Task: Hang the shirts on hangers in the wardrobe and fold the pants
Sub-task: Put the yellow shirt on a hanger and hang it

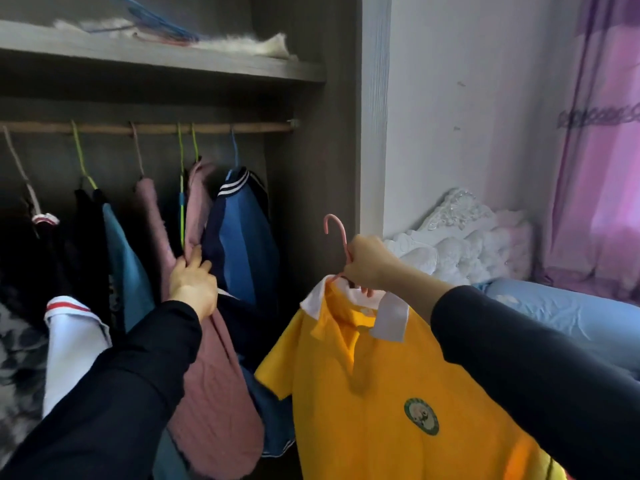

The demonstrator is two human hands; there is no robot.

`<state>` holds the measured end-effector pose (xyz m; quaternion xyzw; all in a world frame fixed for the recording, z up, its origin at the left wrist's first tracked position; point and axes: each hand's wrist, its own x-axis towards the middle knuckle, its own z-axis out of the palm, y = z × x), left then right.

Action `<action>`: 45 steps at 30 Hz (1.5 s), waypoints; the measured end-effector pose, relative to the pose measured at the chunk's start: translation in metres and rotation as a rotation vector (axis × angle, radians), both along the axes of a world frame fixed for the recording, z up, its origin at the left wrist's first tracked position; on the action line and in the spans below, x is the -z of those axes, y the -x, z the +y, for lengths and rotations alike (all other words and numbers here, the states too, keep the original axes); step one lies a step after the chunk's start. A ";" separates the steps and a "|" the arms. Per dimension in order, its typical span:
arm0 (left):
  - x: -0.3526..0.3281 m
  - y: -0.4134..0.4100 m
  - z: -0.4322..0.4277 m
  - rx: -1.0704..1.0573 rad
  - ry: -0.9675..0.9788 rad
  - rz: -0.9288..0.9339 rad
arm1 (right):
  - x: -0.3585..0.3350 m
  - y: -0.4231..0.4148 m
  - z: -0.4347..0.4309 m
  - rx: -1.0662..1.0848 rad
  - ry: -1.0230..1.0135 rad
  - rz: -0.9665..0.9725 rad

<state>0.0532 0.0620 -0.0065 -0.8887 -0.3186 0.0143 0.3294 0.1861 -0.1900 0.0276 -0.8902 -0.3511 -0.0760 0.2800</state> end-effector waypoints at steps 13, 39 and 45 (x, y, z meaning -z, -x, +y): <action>-0.030 -0.014 0.011 0.419 -0.057 -0.422 | -0.039 -0.012 0.091 0.031 -0.450 0.028; -0.103 -0.130 0.085 0.569 0.324 -0.504 | -0.153 -0.162 0.275 0.008 -0.551 0.023; -0.099 -0.133 0.084 0.588 0.312 -0.525 | -0.129 -0.170 0.293 0.000 -0.411 0.024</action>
